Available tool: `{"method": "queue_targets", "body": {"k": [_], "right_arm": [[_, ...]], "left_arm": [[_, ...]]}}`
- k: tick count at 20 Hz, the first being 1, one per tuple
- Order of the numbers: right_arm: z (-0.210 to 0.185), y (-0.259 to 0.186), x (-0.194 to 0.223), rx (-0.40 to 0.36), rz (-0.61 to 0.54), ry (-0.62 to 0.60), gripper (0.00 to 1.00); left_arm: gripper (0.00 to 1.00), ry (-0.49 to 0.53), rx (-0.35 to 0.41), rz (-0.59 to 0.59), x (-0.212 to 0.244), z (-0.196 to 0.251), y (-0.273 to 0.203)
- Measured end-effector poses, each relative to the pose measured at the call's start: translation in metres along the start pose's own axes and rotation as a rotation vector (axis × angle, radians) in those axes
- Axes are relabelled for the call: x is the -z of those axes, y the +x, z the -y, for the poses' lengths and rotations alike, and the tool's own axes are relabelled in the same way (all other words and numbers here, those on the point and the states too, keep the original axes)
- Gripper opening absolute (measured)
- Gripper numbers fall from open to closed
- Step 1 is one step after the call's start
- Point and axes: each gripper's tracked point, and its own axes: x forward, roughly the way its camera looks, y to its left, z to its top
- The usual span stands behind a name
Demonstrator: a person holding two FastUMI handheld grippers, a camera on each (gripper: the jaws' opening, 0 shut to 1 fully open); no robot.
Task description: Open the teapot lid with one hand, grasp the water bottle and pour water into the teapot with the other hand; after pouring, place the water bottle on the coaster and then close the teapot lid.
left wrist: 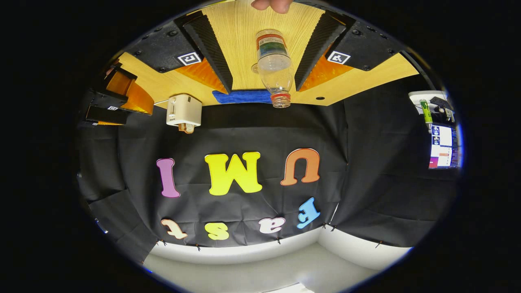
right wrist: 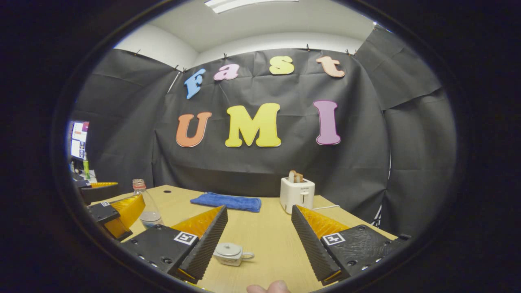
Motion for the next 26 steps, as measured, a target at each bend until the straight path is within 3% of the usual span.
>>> {"method": "queue_targets", "body": {"k": [9,21,22,26], "right_arm": [[-0.015,0.006,0.021,-0.041,-0.02,-0.009,0.95],[-0.046,0.044,0.093,-0.079,-0.145,-0.031,0.94],[-0.047,0.047,0.099,-0.081,-0.156,-0.033,0.95],[-0.052,0.056,0.113,-0.087,-0.192,-0.04,0.95]], "left_arm": [[0.96,-0.001,-0.014,-0.001,0.0,-0.007,0.0],[0.96,-0.027,-0.051,-0.001,-0.004,-0.029,0.003],[1.0,-0.03,-0.054,-0.002,-0.004,-0.031,0.003],[0.96,-0.028,-0.066,-0.004,-0.003,-0.038,0.004]]}}
